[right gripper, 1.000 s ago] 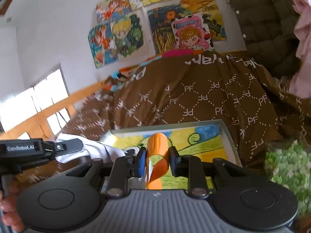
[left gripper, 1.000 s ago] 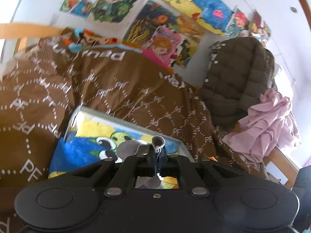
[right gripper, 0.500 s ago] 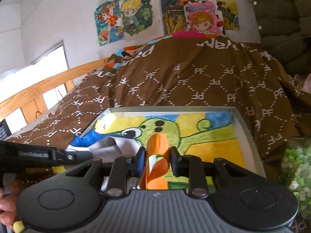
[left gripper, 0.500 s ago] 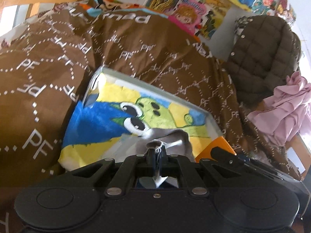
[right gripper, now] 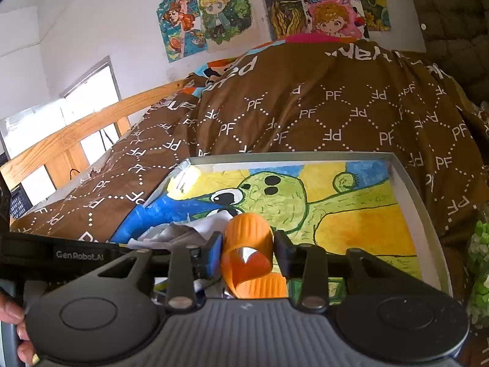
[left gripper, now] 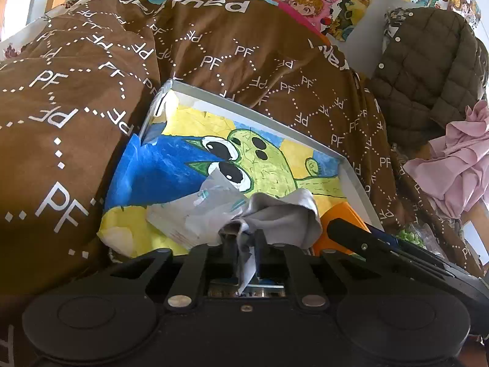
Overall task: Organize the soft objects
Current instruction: 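Release the orange band into the tray with the right tool while the left tool releases the white cloth, then move both tools back from the tray toward the pile, then grasp the white cloth with the left tool while the right tool grasps the paper doll card, then carry the white cloth with the left tool while the right tool carries the card to the tray, then release the white cloth into the tray while the right tool releases the card there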
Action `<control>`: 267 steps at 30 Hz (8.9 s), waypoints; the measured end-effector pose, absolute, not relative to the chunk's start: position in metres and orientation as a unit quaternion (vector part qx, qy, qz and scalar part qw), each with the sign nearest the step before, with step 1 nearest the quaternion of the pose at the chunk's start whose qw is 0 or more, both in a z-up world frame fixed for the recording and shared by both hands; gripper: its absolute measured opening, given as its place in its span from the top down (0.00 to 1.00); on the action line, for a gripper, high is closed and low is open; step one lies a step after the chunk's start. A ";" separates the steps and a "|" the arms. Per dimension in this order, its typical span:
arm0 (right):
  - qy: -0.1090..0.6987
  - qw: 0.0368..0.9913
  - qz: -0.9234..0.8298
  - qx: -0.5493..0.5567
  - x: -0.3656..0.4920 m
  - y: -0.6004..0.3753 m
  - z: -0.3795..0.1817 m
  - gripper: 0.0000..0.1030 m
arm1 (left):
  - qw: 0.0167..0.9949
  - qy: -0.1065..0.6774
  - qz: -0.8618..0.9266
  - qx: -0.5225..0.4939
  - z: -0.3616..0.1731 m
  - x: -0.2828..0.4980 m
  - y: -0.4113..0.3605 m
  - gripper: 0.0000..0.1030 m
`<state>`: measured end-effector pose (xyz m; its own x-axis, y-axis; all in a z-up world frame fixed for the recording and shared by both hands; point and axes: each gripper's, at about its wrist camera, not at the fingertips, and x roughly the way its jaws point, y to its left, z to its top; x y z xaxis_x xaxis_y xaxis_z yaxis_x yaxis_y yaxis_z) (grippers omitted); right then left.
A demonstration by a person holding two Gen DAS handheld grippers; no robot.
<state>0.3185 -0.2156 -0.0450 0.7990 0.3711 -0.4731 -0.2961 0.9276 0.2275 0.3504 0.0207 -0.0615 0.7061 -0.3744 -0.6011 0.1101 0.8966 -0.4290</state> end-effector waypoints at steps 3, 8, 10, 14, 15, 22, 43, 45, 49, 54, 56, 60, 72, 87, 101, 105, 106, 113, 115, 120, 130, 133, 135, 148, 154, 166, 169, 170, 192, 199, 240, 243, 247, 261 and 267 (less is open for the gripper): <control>0.264 0.946 0.176 0.070 0.317 -0.217 -0.045 0.54 | 0.907 0.359 -0.130 -0.179 -0.060 0.350 0.019 0.84; 0.263 0.947 0.168 0.072 0.316 -0.219 -0.043 0.47 | 0.912 0.357 -0.119 -0.167 -0.056 0.345 0.017 0.70; 0.260 0.948 0.166 0.078 0.315 -0.222 -0.041 0.44 | 0.914 0.354 -0.116 -0.164 -0.054 0.343 0.016 0.65; 0.254 0.950 0.161 0.084 0.312 -0.227 -0.036 0.36 | 0.917 0.344 -0.113 -0.168 -0.048 0.338 0.017 0.57; 0.252 0.950 0.161 0.086 0.310 -0.228 -0.035 0.34 | 0.918 0.340 -0.113 -0.168 -0.046 0.336 0.017 0.53; 0.227 0.957 0.147 0.100 0.294 -0.242 -0.018 0.19 | 0.936 0.298 -0.101 -0.158 -0.025 0.317 0.016 0.34; 0.120 0.983 0.102 0.090 0.193 -0.279 0.051 0.00 | 0.975 0.151 -0.105 -0.123 0.045 0.219 -0.004 0.03; 0.114 0.985 0.097 0.082 0.180 -0.279 0.053 0.00 | 0.977 0.142 -0.110 -0.117 0.050 0.208 -0.008 0.03; 0.101 0.988 0.088 0.076 0.154 -0.282 0.057 0.00 | 0.979 0.124 -0.118 -0.108 0.059 0.186 -0.014 0.01; 0.091 0.991 0.070 0.063 0.121 -0.286 0.058 0.00 | 0.981 0.117 -0.124 -0.097 0.064 0.161 -0.021 0.01; 0.089 0.992 0.066 0.058 0.110 -0.288 0.059 0.00 | 0.980 0.119 -0.124 -0.097 0.063 0.152 -0.022 0.01; 0.087 0.993 0.062 0.053 0.092 -0.289 0.058 0.00 | 0.979 0.129 -0.126 -0.094 0.055 0.133 -0.023 0.01; 0.112 0.985 0.048 0.123 0.061 -0.318 0.049 0.00 | 0.974 0.172 -0.126 -0.075 0.031 0.090 -0.029 0.01; 0.232 0.955 0.020 0.185 0.086 -0.344 0.019 0.00 | 0.950 0.257 -0.175 -0.022 -0.009 0.090 -0.052 0.01; 0.368 0.900 0.043 0.229 0.128 -0.337 -0.025 0.00 | 0.910 0.352 -0.218 0.001 -0.048 0.113 -0.077 0.01; 0.396 0.879 0.051 0.259 0.142 -0.335 -0.038 0.00 | 0.901 0.375 -0.217 -0.007 -0.057 0.123 -0.079 0.01; 0.404 0.873 0.050 0.268 0.146 -0.335 -0.042 0.00 | 0.900 0.378 -0.215 -0.009 -0.059 0.125 -0.080 0.01; 0.460 0.834 0.041 0.303 0.170 -0.328 -0.071 0.01 | 0.892 0.396 -0.216 -0.016 -0.068 0.134 -0.084 0.02; 0.467 0.828 0.039 0.308 0.174 -0.326 -0.076 0.02 | 0.891 0.397 -0.221 -0.015 -0.069 0.134 -0.086 0.07; 0.470 0.817 0.042 0.331 0.185 -0.324 -0.085 0.06 | 0.887 0.401 -0.226 -0.029 -0.071 0.136 -0.084 0.19; 0.473 0.812 0.049 0.338 0.198 -0.314 -0.091 0.18 | 0.878 0.418 -0.219 -0.080 -0.077 0.145 -0.077 0.48; 0.477 0.806 0.042 0.347 0.201 -0.316 -0.096 0.25 | 0.874 0.426 -0.216 -0.087 -0.080 0.148 -0.077 0.58; 0.480 0.804 0.035 0.349 0.202 -0.318 -0.097 0.32 | 0.872 0.431 -0.216 -0.088 -0.083 0.149 -0.078 0.65; 0.484 0.799 0.022 0.355 0.199 -0.323 -0.100 0.44 | 0.869 0.436 -0.214 -0.087 -0.085 0.151 -0.077 0.93; 0.480 0.795 0.035 0.369 0.188 -0.326 -0.094 0.44 | 0.877 0.423 -0.216 -0.075 -0.078 0.147 -0.080 0.94; 0.426 0.821 0.054 0.375 0.159 -0.337 -0.067 0.44 | 0.900 0.367 -0.225 -0.069 -0.048 0.116 -0.078 0.95; 0.409 0.832 0.061 0.370 0.157 -0.338 -0.059 0.44 | 0.908 0.347 -0.228 -0.064 -0.040 0.110 -0.077 0.95; 0.404 0.835 0.063 0.367 0.157 -0.338 -0.057 0.44 | 0.910 0.340 -0.229 -0.061 -0.037 0.107 -0.078 0.95; 0.268 0.906 0.123 0.304 0.169 -0.321 -0.028 0.43 | 0.951 0.168 -0.232 -0.116 0.038 0.132 -0.049 0.95; 0.253 0.924 0.117 0.264 0.191 -0.311 -0.027 0.43 | 0.957 0.143 -0.225 -0.118 0.056 0.183 -0.041 0.94; 0.327 0.910 0.040 0.251 0.285 -0.298 -0.090 0.29 | 0.933 0.228 -0.184 -0.209 -0.035 0.360 0.007 0.87; 0.308 0.921 0.050 0.234 0.283 -0.291 -0.081 0.29 | 0.932 0.228 -0.185 -0.213 -0.034 0.360 0.008 0.84; 0.299 0.922 0.055 0.239 0.283 -0.287 -0.077 0.29 | 0.931 0.229 -0.187 -0.213 -0.032 0.358 0.006 0.84; 0.278 0.928 0.094 0.228 0.289 -0.274 -0.062 0.36 | 0.934 0.239 -0.182 -0.196 -0.033 0.356 0.002 0.79; 0.260 0.935 0.094 0.223 0.280 -0.277 -0.050 0.26 | 0.935 0.246 -0.166 -0.196 -0.029 0.350 0.005 0.56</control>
<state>0.2801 -0.2766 -0.0498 0.8475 0.2911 -0.4439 -0.0593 0.8829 0.4657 0.3501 0.0048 -0.0291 0.8237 -0.4068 -0.3951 0.2138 0.8681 -0.4480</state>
